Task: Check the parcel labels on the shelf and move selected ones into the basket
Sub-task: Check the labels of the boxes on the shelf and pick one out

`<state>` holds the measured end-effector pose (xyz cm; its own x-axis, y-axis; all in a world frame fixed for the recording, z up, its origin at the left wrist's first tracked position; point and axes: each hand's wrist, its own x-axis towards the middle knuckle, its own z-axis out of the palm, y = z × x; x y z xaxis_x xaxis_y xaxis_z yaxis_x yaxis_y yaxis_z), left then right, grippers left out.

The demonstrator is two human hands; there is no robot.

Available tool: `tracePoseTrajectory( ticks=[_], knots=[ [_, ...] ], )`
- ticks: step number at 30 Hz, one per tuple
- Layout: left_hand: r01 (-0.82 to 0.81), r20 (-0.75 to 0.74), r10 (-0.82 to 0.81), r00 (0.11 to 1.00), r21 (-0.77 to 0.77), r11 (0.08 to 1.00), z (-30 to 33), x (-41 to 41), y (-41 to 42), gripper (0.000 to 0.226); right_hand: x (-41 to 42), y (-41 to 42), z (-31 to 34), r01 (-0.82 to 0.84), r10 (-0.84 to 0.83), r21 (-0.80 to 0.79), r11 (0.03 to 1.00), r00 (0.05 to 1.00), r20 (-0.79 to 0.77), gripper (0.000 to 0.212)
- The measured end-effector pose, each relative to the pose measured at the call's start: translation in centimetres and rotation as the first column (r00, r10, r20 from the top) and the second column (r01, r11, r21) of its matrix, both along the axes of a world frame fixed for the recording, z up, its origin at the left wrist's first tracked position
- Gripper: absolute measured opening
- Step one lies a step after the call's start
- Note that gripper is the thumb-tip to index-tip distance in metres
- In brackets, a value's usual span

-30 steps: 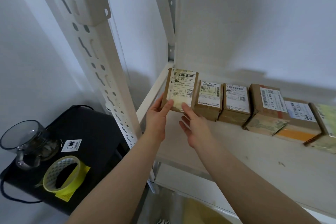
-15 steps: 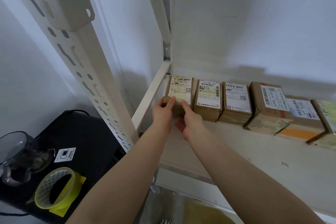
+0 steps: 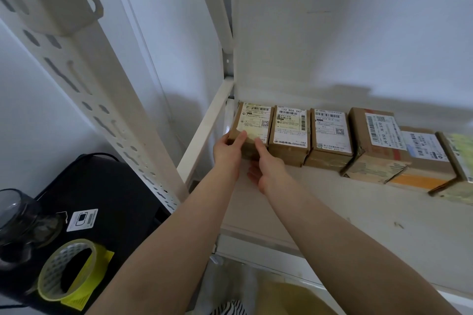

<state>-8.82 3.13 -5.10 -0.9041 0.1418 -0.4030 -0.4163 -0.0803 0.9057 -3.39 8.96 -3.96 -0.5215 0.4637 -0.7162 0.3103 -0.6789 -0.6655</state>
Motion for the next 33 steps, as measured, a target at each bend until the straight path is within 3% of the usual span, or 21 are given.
tracePoseTrajectory(
  ticks=[15, 18, 22, 25, 28, 31, 33],
  knots=[
    [-0.008, -0.003, 0.008, 1.000, -0.013, 1.000, 0.2, 0.9, 0.2, 0.047, 1.2, 0.9, 0.1, -0.035, 0.036, -0.011, 0.999, 0.999, 0.011, 0.061],
    [-0.037, 0.052, 0.040, 0.998, -0.059, 0.998, -0.2, 1.7, 0.7, 0.071, 2.1, 1.7, 0.1, -0.016, 0.016, -0.025, 1.000, 1.000, 0.009, 0.066],
    [-0.034, 0.222, 0.105, 0.969, -0.302, 0.953, -0.2, 4.3, 1.7, 0.105, 3.6, 3.2, 0.2, 0.031, -0.031, -0.037, 0.999, 0.999, 0.019, 0.069],
    [-0.024, 0.364, 0.084, 0.928, -0.165, 0.986, -0.1, 5.7, 3.3, 0.122, 4.4, 4.6, -0.1, 0.056, -0.055, -0.050, 0.997, 0.998, 0.019, 0.058],
    [0.066, 0.423, -0.047, 0.905, -0.031, 0.997, 0.8, 6.6, 5.2, 0.112, 4.4, 5.9, -0.6, 0.070, -0.070, -0.056, 0.996, 0.997, 0.013, 0.056],
    [0.125, 0.402, -0.122, 0.907, 0.019, 0.992, 2.1, 6.4, 6.8, 0.085, 3.9, 6.7, -0.6, 0.096, -0.097, -0.037, 0.995, 0.995, -0.027, 0.070],
    [0.143, 0.409, -0.146, 0.901, 0.037, 0.989, 1.7, 5.8, 7.8, 0.099, 3.5, 7.2, -0.6, 0.126, -0.127, -0.030, 0.992, 0.991, -0.048, 0.065]
  ],
)
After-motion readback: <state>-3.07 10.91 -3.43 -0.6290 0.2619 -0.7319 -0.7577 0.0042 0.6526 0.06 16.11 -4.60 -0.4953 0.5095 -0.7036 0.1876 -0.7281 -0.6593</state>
